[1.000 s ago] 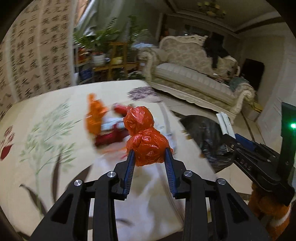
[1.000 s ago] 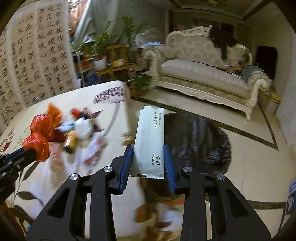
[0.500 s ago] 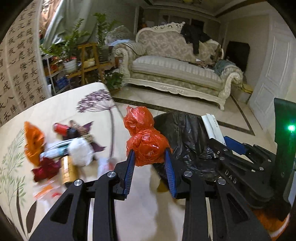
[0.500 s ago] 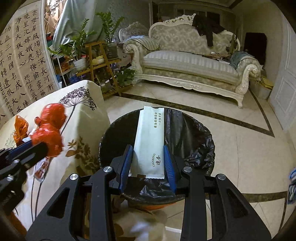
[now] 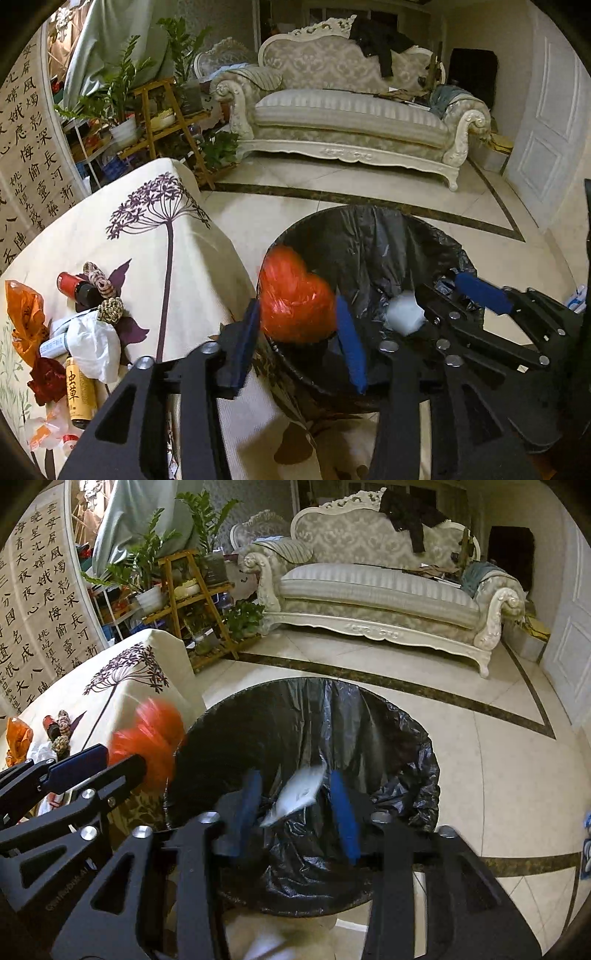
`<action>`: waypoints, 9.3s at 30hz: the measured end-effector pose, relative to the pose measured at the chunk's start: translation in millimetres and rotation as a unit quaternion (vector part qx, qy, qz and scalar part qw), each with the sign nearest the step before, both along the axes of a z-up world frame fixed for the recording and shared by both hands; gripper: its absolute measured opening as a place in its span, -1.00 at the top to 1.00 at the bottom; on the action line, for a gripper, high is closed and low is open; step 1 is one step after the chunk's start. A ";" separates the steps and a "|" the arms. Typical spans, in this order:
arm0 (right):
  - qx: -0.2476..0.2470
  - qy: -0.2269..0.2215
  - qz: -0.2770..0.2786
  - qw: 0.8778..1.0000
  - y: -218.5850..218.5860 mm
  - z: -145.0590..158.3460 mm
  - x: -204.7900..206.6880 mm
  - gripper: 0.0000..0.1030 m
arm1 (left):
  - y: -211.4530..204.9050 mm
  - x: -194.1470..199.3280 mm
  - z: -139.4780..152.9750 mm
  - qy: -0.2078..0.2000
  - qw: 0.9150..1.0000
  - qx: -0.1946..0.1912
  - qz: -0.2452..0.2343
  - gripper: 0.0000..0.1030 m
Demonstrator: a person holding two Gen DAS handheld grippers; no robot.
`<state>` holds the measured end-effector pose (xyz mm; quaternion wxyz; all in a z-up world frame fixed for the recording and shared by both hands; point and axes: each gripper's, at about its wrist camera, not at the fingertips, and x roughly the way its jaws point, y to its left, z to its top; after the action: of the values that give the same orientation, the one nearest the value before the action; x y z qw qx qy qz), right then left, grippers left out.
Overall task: Collect trash
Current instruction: 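Open both tools over the black bin to drop the bag and packet, then move both open tools back over the table trash, then grasp the clear orange-printed snack bag with the left tool while the right tool grasps the white bottle, then carry the snack bag to the bin with the left tool while the right tool carries the bottle, then open both tools over the bin to drop the snack bag and bottle, then grasp the orange plastic bag with the left tool while the right tool grasps the white tissue ball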
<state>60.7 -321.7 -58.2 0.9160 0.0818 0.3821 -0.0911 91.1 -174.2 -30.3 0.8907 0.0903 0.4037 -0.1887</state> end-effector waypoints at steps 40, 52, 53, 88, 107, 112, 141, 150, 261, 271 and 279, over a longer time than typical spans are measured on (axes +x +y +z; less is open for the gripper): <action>0.012 -0.030 0.046 0.998 86.2 37.3 -53.9 -0.10 | 131.6 -64.9 29.6 -0.021 0.993 -0.018 0.117 -0.36; 0.011 -0.026 0.088 0.996 124.9 38.4 -49.7 -0.10 | 172.2 -51.1 12.2 -0.015 0.987 -0.011 0.161 -0.45; 0.011 -0.025 0.090 0.996 127.2 37.9 -49.1 -0.10 | 174.2 -51.7 11.0 -0.015 0.987 -0.012 0.160 -0.45; 0.009 -0.013 0.125 0.992 159.3 33.2 -38.0 -0.10 | 215.7 -63.1 15.2 -0.002 0.988 -0.059 0.146 0.53; 0.016 -0.007 0.124 0.992 157.3 27.0 -37.3 -0.10 | 230.6 -64.3 1.8 0.023 0.982 -0.047 0.180 0.01; 0.016 -0.006 0.126 0.992 158.9 27.2 -37.3 -0.10 | 219.2 -59.9 -3.5 0.024 0.985 -0.035 0.168 -0.12; -0.008 0.000 0.237 0.972 258.7 32.2 -40.3 0.07 | 278.7 -76.4 -5.6 0.002 0.976 -0.018 0.218 0.31; -0.017 0.025 0.257 0.966 277.4 21.3 -34.3 0.40 | 288.3 -75.8 -8.2 0.003 0.974 -0.024 0.227 0.31; 0.000 -0.047 0.105 0.993 160.4 51.3 18.6 -0.29 | 217.2 16.0 24.4 -0.036 0.973 0.002 0.227 -0.43; -0.004 -0.035 0.130 0.991 186.9 48.9 34.3 -0.29 | 241.7 39.2 9.3 -0.010 0.973 -0.011 0.230 -0.43; -0.004 -0.026 0.146 0.989 204.9 45.5 40.2 -0.29 | 242.5 48.6 -2.5 0.013 0.980 -0.023 0.198 0.09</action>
<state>100.9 -116.8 -12.7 0.9293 0.0240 0.3659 0.0446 139.7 68.3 -32.8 0.9067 -0.0143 0.4211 -0.0188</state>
